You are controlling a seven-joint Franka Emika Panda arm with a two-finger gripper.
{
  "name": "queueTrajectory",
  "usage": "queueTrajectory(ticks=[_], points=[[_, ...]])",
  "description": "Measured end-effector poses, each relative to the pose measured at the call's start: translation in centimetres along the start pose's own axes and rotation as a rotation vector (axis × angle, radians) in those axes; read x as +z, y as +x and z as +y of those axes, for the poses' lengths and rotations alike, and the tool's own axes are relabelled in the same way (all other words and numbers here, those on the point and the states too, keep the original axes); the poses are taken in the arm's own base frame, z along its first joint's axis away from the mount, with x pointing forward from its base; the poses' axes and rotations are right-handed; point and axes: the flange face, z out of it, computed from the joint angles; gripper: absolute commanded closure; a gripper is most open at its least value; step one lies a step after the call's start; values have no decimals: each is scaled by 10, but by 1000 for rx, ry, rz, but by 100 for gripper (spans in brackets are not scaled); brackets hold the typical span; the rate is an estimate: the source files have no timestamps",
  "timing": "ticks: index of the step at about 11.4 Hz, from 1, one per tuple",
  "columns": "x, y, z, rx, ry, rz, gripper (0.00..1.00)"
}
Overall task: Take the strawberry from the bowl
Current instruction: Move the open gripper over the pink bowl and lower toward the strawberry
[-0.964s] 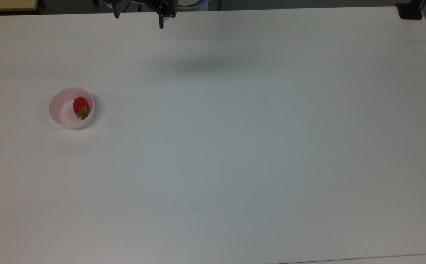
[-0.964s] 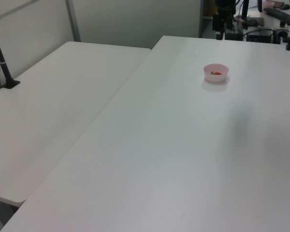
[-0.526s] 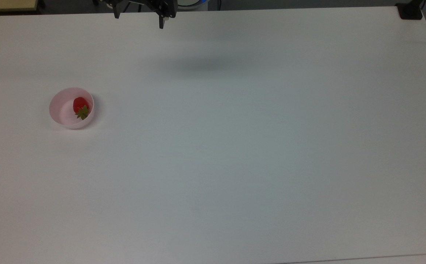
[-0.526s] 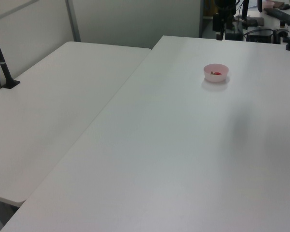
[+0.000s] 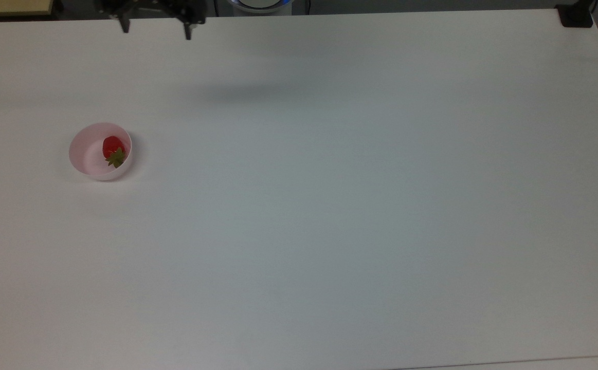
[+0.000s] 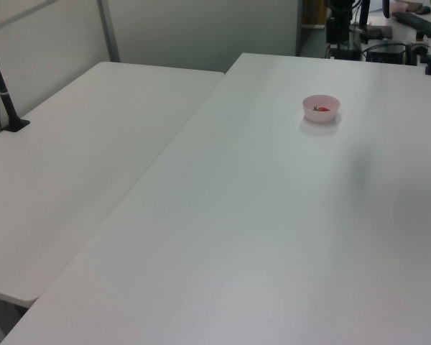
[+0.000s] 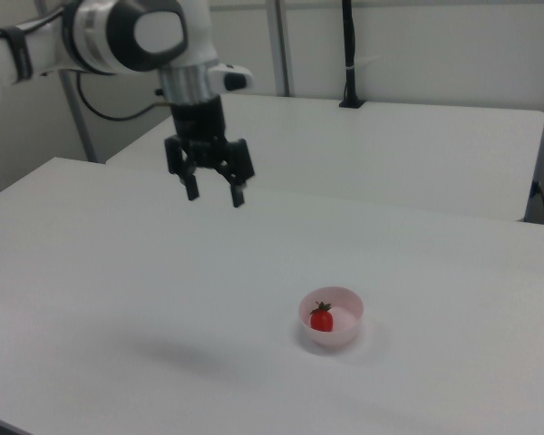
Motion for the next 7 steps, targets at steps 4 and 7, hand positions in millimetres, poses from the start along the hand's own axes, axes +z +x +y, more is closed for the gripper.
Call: queueTrajectory(ticks=[4,7], points=[[67,34,81,-44,0,14,3],[123,60,114,-52,-3,35,20]])
